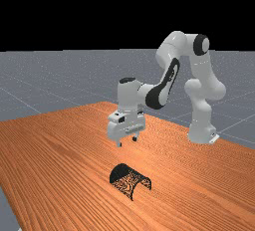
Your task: Rotate the holder till the hole upward
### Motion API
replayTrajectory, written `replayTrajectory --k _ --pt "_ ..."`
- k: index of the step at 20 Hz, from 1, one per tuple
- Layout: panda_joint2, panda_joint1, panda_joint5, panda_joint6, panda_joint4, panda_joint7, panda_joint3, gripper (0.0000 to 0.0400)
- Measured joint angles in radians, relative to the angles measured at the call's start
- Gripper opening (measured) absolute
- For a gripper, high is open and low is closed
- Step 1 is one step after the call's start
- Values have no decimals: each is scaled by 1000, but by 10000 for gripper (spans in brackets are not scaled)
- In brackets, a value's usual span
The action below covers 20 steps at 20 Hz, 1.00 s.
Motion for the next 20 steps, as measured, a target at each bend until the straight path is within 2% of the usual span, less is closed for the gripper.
replayTrajectory --k 1,2,3,5,6,7,8,9,11,14,15,17,18,19,20 --pt "0 0 0 0 0 0 0 243" --pt "0 0 0 0 0 0 0 148" --pt "0 0 0 0 0 0 0 90" --pt "0 0 0 0 0 0 0 33" --pt "0 5 -12 0 0 11 -5 177" --pt "0 7 -15 0 0 14 -6 265" --pt "0 10 -19 0 0 19 -7 318" --pt "0 8 -12 0 0 17 -4 350" --pt "1 20 -6 -1 1 53 0 382" --pt "3 35 10 -1 4 54 20 396" --pt "6 12 86 0 6 8 56 397" --pt "11 39 82 1 13 47 66 399" --pt "17 39 114 3 18 43 87 399" --pt "22 53 118 4 26 63 96 400" --pt "26 90 68 2 34 123 80 400"
